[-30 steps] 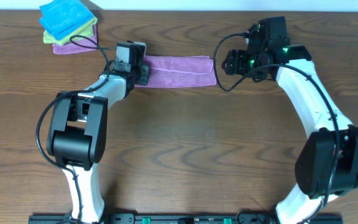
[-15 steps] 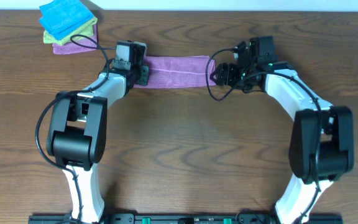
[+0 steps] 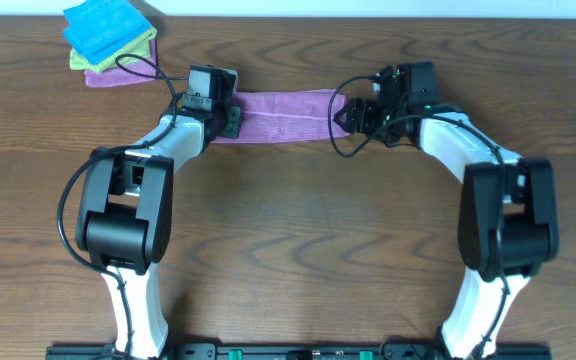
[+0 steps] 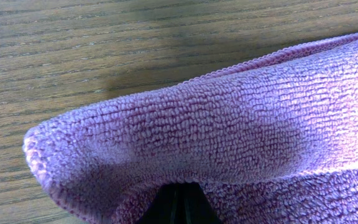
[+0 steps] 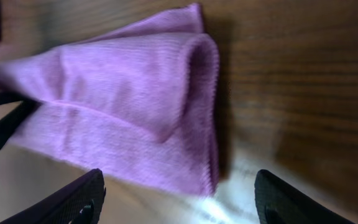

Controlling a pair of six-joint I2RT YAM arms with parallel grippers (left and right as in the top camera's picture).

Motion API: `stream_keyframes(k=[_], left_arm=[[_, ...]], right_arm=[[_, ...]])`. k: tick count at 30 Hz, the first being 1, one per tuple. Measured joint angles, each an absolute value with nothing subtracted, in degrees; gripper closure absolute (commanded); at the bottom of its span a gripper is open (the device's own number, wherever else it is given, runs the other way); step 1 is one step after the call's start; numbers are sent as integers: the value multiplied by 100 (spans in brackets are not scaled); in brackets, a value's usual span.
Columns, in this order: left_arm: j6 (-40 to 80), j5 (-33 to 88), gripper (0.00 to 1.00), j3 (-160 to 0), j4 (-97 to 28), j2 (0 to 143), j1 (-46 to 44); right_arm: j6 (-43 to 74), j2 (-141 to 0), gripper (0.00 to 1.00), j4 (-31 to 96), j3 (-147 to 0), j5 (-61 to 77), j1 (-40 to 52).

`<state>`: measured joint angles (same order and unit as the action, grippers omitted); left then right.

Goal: Fold the cloth

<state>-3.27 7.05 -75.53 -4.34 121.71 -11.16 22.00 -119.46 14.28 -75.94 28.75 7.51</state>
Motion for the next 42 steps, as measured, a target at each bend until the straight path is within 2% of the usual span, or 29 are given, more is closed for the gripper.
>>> stream_keyframes(k=[9,18,22,23,30,37,42], left_arm=[[-327,707,94,-7553,-414,12171,-1118],[-327,711,94,-7544,-360,12171,-1144],[-327,709,95,-7544,-357,12171,-1144],[-327,709,94,-7544,-353,12171,-1144],[-327,727,94,-7529,-316,12171,-1151],[-327,729,94,-7526,-311,12171,-1153],[-327,729,94,-7526,-311,12171,-1153]], right_arm=[[2683,-12256,26,738,-7601,3070,740],[3208,-12759,33,-1,-7843,3732,738],[3308,-12827,49,-69,-7870,3791,735],[3358,-12849,57,-78,-7865,3765,735],[3437,-12986,99,-217,-7819,3726,738],[3476,-13082,99,-191,-7972,3767,740],[3430,-13198,98,493,-8527,3846,742]])
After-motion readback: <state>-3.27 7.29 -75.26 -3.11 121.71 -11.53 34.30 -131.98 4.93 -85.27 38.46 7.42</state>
